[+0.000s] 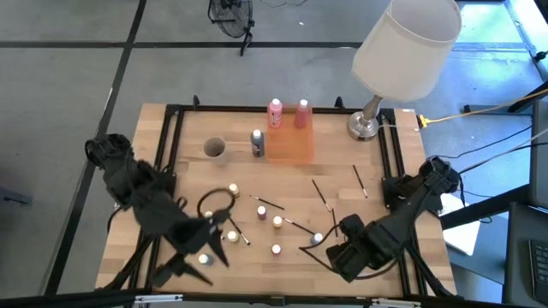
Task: Pick & Place Paint Supplies
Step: Put the silver paint brush into the white cup
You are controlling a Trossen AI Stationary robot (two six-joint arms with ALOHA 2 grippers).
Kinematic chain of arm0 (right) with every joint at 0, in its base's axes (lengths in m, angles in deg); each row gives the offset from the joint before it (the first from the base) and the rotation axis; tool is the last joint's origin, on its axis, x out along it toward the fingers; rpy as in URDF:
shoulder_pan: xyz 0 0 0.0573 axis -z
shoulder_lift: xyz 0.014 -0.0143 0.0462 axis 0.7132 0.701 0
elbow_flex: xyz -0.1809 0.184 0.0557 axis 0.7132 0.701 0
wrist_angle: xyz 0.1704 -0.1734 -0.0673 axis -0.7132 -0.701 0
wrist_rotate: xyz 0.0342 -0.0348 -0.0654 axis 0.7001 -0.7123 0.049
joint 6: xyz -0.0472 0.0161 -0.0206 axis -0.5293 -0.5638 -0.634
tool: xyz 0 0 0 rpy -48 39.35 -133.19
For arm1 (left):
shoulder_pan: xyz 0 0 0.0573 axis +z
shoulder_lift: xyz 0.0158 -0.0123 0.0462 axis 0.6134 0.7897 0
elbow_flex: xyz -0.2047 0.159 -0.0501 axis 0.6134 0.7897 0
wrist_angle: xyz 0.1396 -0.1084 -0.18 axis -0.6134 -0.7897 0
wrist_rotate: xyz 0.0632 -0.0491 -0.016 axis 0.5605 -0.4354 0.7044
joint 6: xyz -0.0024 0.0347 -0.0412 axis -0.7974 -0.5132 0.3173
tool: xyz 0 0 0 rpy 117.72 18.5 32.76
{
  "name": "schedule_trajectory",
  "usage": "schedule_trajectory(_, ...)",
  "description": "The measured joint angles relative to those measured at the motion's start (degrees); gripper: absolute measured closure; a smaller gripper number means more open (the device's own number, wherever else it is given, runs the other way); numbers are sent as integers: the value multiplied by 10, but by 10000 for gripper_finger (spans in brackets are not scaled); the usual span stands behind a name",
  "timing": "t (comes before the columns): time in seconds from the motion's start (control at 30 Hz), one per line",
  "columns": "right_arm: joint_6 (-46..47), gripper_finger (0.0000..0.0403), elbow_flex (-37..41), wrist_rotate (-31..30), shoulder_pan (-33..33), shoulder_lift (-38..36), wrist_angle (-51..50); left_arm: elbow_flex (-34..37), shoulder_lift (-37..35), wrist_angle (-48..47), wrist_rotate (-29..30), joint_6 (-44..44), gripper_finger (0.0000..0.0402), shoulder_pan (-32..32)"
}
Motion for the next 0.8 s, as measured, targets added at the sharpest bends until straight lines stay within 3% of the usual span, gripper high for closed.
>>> schedule_trajectory(0.37, 7, 265, 157, 7, 15, 0, 180, 77, 1, 101, 15, 66, 194, -66)
schedule_trajectory(0.53, 20, 265, 200, 15, 14, 0, 182, 85, 0, 129, 50, 76, 194, -72)
schedule_trajectory(0.8, 26, 265, 241, 15, 16, 0, 225, 84, 0, 161, 52, 61, 194, -71)
